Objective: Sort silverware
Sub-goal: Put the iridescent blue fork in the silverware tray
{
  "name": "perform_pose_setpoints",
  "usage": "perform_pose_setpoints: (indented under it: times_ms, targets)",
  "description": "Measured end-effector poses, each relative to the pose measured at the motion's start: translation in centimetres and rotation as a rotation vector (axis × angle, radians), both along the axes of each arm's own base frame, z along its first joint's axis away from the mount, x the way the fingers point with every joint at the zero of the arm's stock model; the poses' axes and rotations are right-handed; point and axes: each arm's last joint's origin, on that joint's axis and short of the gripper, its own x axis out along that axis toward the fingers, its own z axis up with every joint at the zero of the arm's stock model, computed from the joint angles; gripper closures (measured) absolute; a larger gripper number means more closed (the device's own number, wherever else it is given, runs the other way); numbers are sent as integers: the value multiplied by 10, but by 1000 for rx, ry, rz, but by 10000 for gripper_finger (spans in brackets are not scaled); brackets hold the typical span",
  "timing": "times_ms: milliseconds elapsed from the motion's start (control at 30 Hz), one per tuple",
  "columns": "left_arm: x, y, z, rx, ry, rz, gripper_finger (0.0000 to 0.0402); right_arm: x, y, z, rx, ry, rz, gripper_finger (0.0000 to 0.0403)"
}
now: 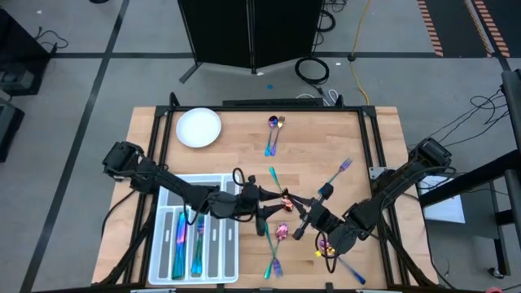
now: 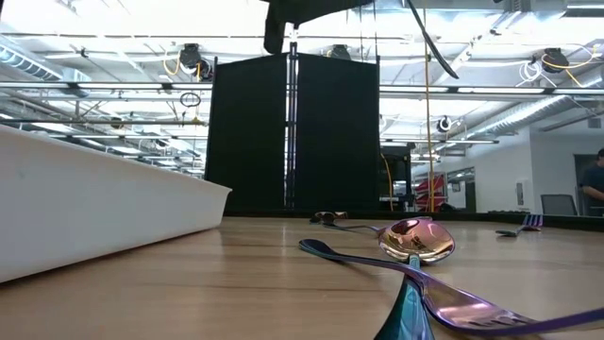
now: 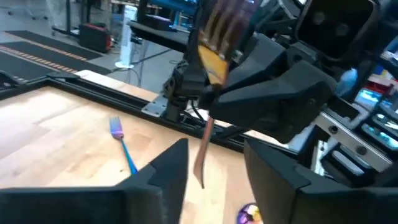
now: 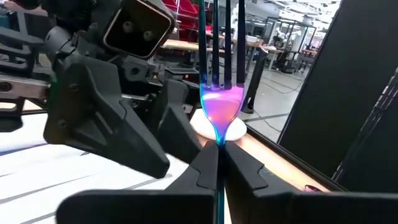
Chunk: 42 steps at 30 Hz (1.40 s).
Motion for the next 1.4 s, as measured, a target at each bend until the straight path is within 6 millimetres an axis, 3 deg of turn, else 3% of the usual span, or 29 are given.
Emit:
perform_pose_setpoints:
  times_ms: [200, 700, 1067, 1267, 1400]
  targets:
    - [0, 3, 1, -18, -12, 100, 193, 0, 0, -1, -10, 11, -3, 403]
    - [-1, 4, 10, -6, -96, 137, 191, 5, -9, -2, -20, 21, -34, 403]
    - [4, 18, 13, -29, -123, 178, 191, 12, -15, -2, 11, 28, 14, 403]
    - [5, 22, 12, -45, -125, 192, 200, 12, -15, -2, 7, 29, 9, 403]
    - [5, 22, 12, -45, -125, 193, 244, 12, -15, -2, 4, 31, 8, 403]
